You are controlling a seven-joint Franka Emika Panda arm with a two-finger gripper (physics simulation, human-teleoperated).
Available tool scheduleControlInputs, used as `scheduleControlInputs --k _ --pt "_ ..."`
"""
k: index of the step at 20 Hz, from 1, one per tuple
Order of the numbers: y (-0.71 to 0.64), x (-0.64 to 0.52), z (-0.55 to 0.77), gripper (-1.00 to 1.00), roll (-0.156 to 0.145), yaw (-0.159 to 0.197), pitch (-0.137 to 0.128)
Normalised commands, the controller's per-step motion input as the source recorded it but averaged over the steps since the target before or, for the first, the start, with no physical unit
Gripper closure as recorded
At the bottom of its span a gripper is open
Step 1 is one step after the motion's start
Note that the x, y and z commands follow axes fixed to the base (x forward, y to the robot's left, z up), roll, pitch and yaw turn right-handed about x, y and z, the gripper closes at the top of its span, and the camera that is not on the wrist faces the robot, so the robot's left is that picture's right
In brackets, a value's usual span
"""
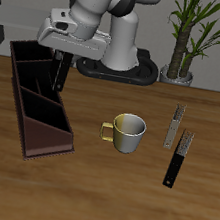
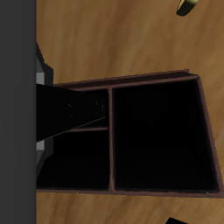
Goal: Place the right black book into the right desk caddy's front compartment
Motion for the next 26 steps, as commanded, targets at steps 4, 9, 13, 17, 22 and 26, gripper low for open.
scheduleControlInputs --k 4,9,13,17,22,26 --pt "-0.05 0.05 -0.14 1.00 -0.003 -0.015 0.016" --pt "-0.03 0.04 -0.19 1.00 0.001 -0.019 0.032" --pt "0.02 0.02 -0.11 1.00 0.002 -0.002 0.017" --pt "-0.07 0.01 -0.14 1.00 -0.011 -0.013 0.017" --pt "-0.14 0.02 -0.16 1.00 -0.020 -0.022 0.025" --pt "-0.12 0.01 -0.17 1.00 -0.008 -0.014 0.031"
